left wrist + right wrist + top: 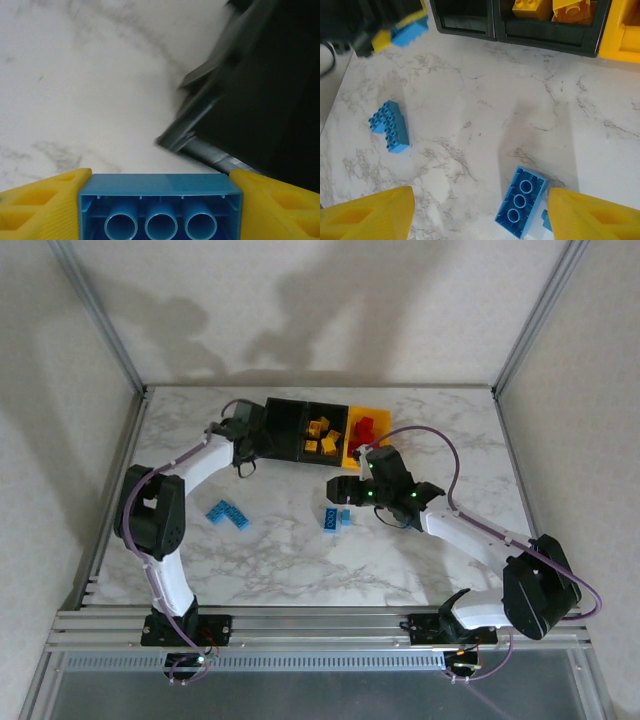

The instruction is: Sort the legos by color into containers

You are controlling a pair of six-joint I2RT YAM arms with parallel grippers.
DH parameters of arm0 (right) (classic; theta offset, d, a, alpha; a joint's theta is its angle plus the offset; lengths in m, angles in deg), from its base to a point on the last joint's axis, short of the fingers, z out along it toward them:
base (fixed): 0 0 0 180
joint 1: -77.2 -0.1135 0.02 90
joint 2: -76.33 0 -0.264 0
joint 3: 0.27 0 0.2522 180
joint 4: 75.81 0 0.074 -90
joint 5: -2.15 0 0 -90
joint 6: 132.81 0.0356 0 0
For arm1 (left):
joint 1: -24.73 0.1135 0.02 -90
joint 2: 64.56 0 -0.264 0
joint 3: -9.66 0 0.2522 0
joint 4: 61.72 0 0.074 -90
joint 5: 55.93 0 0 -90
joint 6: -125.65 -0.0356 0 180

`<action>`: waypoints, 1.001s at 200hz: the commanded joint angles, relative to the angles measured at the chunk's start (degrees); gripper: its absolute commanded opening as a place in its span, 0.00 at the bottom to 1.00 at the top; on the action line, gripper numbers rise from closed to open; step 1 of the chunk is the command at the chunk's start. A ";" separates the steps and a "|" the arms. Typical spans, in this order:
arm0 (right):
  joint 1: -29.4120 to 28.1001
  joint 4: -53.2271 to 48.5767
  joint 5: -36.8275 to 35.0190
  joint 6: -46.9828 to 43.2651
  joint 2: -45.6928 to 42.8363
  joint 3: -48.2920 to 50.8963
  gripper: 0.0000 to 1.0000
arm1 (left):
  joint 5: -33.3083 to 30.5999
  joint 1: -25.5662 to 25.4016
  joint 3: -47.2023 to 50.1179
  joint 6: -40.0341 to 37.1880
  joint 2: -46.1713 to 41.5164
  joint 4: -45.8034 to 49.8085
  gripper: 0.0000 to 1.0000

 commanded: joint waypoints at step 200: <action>-0.37 -0.66 -1.98 2.50 -3.55 3.24 0.70 | 1.68 -3.78 -25.98 3.82 21.45 3.56 0.72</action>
